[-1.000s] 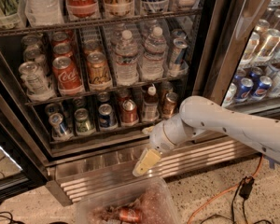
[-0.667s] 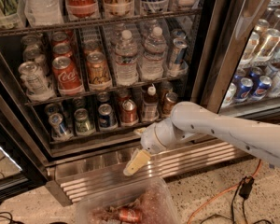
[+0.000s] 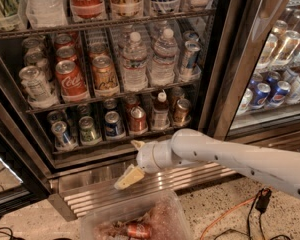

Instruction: Pick green can from bottom shelf of fridge

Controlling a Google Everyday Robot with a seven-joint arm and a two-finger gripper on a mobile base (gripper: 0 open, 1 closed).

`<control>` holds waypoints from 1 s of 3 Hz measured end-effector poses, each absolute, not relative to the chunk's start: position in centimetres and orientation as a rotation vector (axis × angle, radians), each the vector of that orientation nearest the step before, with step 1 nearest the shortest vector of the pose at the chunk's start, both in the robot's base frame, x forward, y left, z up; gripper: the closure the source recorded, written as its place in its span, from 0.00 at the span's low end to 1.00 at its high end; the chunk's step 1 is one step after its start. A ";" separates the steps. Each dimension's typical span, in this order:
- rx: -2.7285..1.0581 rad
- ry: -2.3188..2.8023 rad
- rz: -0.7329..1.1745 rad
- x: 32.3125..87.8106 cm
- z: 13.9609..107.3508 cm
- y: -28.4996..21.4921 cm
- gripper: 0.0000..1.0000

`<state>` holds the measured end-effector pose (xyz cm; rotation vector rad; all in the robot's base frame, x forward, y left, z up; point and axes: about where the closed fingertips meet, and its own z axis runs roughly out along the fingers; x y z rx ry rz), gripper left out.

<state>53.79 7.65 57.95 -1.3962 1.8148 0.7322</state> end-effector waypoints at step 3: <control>-1.324 1.736 0.712 55.0 57.6 11.0 0.00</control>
Offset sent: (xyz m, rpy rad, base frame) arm 0.0054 0.0224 -0.0003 0.0403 -0.0607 -0.0156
